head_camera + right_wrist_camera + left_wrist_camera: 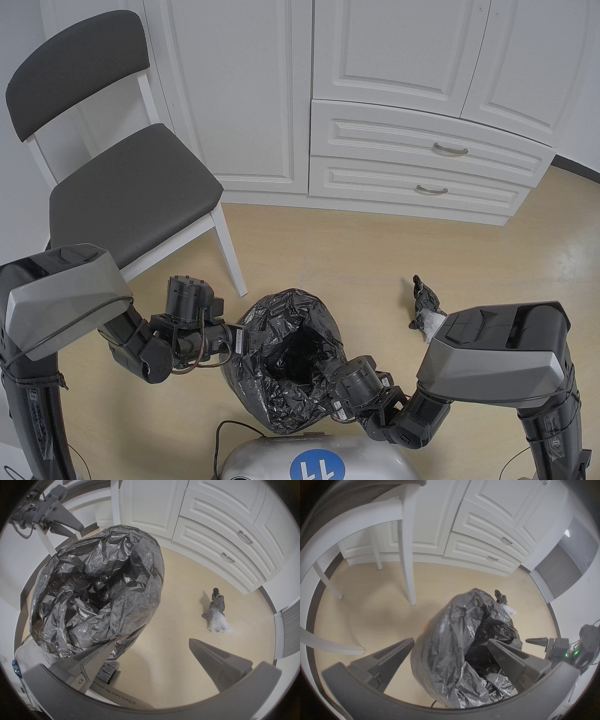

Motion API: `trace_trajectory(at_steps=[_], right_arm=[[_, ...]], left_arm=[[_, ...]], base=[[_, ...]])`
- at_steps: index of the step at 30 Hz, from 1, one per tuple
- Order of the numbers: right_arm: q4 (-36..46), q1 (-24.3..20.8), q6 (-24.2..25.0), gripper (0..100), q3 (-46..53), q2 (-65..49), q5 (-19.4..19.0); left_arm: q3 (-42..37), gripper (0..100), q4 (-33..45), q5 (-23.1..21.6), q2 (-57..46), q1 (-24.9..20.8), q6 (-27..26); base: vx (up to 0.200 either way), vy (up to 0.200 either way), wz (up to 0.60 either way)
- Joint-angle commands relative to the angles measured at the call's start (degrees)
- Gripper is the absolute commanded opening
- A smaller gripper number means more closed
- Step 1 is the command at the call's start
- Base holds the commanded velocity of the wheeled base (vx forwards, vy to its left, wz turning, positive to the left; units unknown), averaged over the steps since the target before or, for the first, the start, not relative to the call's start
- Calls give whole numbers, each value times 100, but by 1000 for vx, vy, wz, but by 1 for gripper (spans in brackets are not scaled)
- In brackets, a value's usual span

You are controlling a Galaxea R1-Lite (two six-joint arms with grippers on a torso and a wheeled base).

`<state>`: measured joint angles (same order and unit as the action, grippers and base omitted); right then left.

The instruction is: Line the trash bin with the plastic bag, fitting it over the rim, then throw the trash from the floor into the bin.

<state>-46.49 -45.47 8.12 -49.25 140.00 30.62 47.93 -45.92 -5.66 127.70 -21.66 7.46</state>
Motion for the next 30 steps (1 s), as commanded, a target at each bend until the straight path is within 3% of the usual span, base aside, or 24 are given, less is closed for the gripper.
trace_trajectory(at_steps=[1, 4, 9, 23, 30], right_arm=[[9, 21, -30, 100, 65, -25, 5], [-9, 47, -109, 100, 223, -78, 23], [-88, 126, -425, 100, 574, -491, 23], [-88, 469, -662, 100, 785, -1080, 23], [-88, 504, -689, 100, 785, -1080, 23]], left_arm=[[-38, 100, 13, 38, 159, -119, -61], [-47, 100, 4, 381, 388, -84, -685], [14, 100, -13, 847, 572, -84, -860], [-38, 100, 13, 794, 238, 426, -1045], [-162, 100, 22, 548, 115, 663, -1238]], base=[[0, 0, 0], [0, 0, 0], [0, 0, 0], [0, 0, 0], [0, 0, 0]])
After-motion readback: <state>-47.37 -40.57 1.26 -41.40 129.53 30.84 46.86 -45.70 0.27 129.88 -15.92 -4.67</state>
